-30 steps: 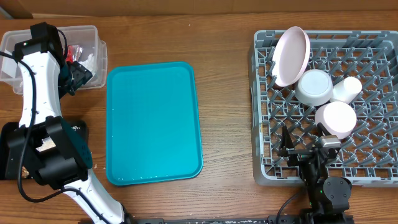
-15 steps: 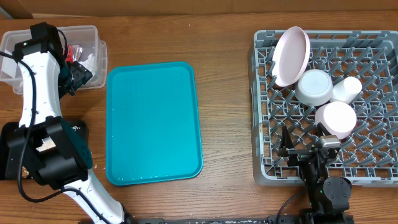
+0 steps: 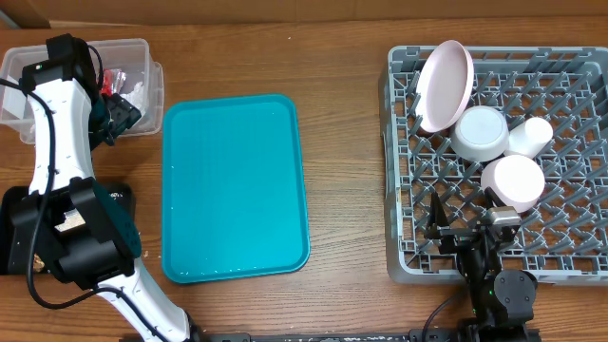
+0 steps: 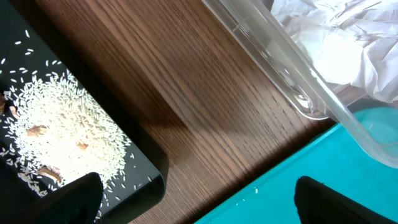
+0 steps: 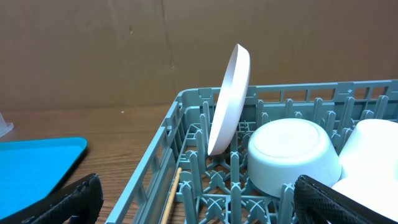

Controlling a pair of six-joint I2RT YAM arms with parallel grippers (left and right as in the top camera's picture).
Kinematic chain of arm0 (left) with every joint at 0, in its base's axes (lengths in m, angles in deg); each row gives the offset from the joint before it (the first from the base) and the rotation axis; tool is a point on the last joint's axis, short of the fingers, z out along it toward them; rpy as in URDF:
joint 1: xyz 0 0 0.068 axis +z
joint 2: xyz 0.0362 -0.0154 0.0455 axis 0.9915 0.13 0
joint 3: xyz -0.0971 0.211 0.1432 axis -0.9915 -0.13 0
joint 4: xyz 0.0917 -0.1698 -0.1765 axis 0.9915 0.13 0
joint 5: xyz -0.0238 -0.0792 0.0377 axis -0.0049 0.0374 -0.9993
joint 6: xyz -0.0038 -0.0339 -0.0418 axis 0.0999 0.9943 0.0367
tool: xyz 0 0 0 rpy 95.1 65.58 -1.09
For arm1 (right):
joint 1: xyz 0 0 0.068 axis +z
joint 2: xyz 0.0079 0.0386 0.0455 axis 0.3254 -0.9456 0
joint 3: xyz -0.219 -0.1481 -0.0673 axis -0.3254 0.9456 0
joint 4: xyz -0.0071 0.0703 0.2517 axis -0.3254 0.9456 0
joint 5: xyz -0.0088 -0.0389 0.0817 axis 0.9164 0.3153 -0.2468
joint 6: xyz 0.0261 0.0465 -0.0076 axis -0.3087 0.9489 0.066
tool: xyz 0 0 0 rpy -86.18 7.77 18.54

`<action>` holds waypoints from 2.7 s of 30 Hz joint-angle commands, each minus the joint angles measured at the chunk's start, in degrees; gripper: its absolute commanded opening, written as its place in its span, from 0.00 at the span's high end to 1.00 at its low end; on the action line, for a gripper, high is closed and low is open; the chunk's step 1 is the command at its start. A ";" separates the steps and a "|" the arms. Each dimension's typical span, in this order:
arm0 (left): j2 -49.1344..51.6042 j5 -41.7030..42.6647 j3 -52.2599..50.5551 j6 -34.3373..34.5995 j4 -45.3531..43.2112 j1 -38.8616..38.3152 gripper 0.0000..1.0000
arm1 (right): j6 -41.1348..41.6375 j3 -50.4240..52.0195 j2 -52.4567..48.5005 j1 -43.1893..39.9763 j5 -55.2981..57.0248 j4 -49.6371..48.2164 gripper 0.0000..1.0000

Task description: Sort waste into correct bins and load items into the dishwasher

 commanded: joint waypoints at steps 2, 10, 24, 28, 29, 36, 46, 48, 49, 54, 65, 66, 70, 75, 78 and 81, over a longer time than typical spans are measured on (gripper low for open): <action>0.31 -0.37 -0.20 0.74 -0.02 0.15 0.00 | -0.20 0.57 0.24 -0.33 -0.35 -0.33 0.00; -3.87 -0.37 -0.20 0.74 0.00 -0.31 0.00 | -0.20 0.57 0.24 -0.33 -0.35 -0.33 0.00; -28.94 -0.37 -0.22 0.74 0.00 -21.68 0.00 | -0.20 0.57 0.24 -0.33 -0.35 -0.33 0.00; -33.29 -1.46 -0.50 -0.61 0.17 -26.29 0.00 | -0.20 0.57 0.24 -0.33 -0.35 -0.33 0.00; -34.60 -1.38 -0.96 -1.51 0.46 -26.58 0.00 | -0.20 0.57 0.24 -0.33 -0.35 -0.33 0.00; -45.31 -0.02 -13.84 -1.81 -0.20 -22.88 0.00 | -0.20 0.57 0.24 -0.33 -0.35 -0.33 0.00; -73.24 13.42 -53.66 -18.49 -37.11 -19.45 0.00 | -0.20 0.57 0.24 -0.33 -0.35 -0.33 0.00; -80.39 13.60 -61.46 -19.28 -42.51 -18.78 0.00 | -0.20 0.57 0.24 -0.33 -0.35 -0.33 0.00; -83.45 13.51 -64.52 -19.34 -44.19 -18.51 0.00 | -0.20 0.57 0.24 -0.33 -0.35 -0.33 0.00; -99.38 12.83 -79.34 -20.55 -50.77 -17.79 0.00 | -0.20 0.57 0.24 -0.33 -0.35 -0.33 0.00; -113.11 12.50 -100.96 -20.24 -68.06 -18.05 0.00 | -0.20 0.57 0.24 -0.33 -0.35 -0.33 0.00; -113.81 12.46 -101.85 -20.26 -68.65 -18.05 0.00 | -0.20 0.57 0.24 -0.33 -0.33 -0.33 0.00; -117.07 12.20 -105.35 -20.28 -71.71 -18.05 0.00 | -0.20 0.57 0.24 -0.33 -0.35 -0.33 0.00; -117.26 10.43 -105.81 -20.28 -73.33 -18.05 0.00 | -0.20 0.57 0.24 -0.33 -0.35 -0.33 0.00; -117.26 7.39 -105.81 -20.33 -72.13 -18.05 0.00 | -0.20 0.57 0.26 -0.33 -0.35 -0.33 0.00; -117.26 5.55 -105.81 -20.33 -66.20 -18.05 0.00 | -0.20 0.57 0.24 -0.33 -0.35 -0.33 0.00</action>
